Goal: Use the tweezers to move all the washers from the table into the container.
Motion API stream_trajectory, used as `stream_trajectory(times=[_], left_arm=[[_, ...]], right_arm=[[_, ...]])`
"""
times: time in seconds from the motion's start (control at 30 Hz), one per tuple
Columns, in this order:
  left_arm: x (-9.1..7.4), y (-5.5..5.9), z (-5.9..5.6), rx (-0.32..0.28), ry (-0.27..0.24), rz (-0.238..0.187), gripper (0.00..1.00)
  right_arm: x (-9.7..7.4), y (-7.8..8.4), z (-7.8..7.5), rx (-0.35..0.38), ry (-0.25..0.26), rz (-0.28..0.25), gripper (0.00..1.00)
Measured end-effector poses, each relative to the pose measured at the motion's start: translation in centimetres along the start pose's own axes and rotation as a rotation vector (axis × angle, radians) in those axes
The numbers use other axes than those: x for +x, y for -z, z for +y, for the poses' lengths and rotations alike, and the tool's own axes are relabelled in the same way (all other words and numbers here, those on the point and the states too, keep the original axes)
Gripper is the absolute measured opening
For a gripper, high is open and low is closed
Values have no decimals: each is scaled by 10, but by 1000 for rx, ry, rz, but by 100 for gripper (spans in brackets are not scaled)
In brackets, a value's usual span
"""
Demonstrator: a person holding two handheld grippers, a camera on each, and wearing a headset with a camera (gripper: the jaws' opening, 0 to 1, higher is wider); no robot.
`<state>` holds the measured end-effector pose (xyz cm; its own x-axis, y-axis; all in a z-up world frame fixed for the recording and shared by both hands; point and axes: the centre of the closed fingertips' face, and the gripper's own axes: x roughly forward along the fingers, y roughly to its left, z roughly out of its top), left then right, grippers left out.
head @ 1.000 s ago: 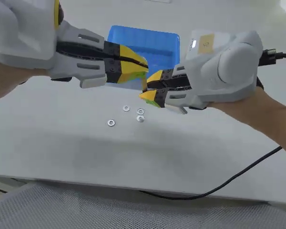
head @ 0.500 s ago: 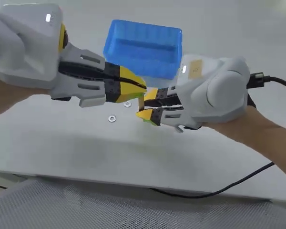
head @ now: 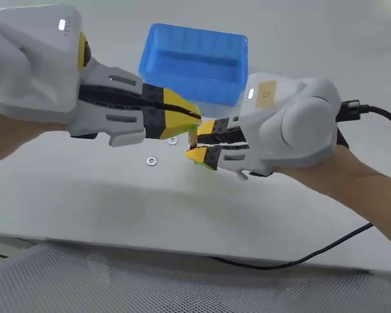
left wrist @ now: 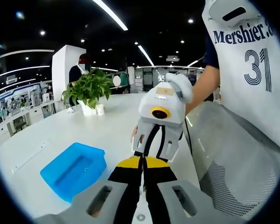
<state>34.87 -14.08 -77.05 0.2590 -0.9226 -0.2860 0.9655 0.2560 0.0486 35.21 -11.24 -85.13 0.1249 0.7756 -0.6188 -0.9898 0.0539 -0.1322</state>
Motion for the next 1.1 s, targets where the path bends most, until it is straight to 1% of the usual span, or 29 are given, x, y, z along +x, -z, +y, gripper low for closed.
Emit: stream_trajectory(times=[0.2,0.3,0.43,0.6,0.8,1.0,1.1], left_arm=[[2,0,0,8,2,5,4],[3,1,-1,10,6,11,4],[3,1,0,10,1,11,4],[5,2,-2,1,3,13,4],[7,2,-3,3,2,16,4],[8,1,-3,7,-4,13,4],[12,-5,-6,11,-10,16,4]], right_arm=[[0,3,-1,7,9,1,13],[0,3,0,8,5,2,13],[1,2,-1,6,9,0,13],[2,5,1,5,-4,8,13],[2,8,1,3,-5,12,13],[2,8,0,9,-2,6,13],[2,7,-2,8,0,5,13]])
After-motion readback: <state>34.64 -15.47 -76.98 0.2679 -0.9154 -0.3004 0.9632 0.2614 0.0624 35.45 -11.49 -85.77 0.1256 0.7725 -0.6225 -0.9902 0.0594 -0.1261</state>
